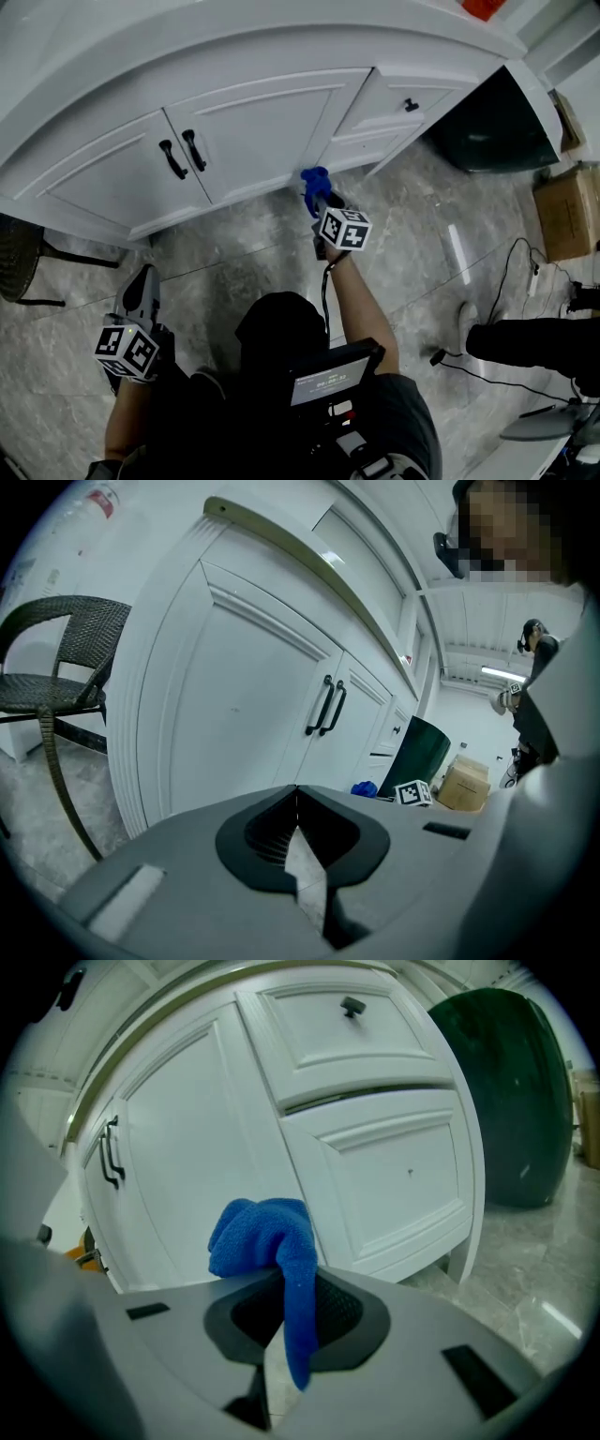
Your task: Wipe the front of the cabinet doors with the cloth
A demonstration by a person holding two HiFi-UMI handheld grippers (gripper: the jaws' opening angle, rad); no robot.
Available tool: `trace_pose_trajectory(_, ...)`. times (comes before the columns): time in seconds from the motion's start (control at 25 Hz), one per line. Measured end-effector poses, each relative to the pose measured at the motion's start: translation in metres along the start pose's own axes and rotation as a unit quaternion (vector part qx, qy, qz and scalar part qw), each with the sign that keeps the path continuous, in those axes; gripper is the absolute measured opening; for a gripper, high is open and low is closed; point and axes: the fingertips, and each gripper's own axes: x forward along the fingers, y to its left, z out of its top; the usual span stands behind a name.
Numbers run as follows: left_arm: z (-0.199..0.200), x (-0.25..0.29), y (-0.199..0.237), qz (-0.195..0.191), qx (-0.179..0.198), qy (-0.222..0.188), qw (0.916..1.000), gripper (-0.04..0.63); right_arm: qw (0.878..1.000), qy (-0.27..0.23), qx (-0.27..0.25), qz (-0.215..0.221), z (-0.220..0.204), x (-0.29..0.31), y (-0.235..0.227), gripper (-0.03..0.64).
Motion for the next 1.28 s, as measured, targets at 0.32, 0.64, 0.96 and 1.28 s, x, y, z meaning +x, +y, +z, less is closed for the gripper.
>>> trace_pose_trajectory(0.32, 0.022, -0.026, 0.032, 0.014, -0.014, -0.027, 0.9995, 0.003, 0.996, -0.018, -0.085, 0.006, 0.052, -0.05, 0.075, 0.049)
trace_pose_trajectory(0.64, 0.047, -0.062, 0.057, 0.031, -0.025, -0.064, 0.9971, 0.003, 0.983, -0.046, -0.167, 0.055, 0.132, -0.096, 0.167, 0.049)
trace_pose_trajectory(0.96, 0.072, -0.074, 0.063, 0.045, 0.007, -0.097, 0.9942, 0.003, 0.96, -0.132, -0.12, 0.214, 0.194, -0.161, 0.327, 0.049)
trace_pose_trajectory(1.28, 0.081, -0.066, 0.041, 0.043, 0.077, -0.094, 0.9916, 0.003, 0.957, -0.08, -0.118, 0.251, 0.105, -0.13, 0.422, 0.049)
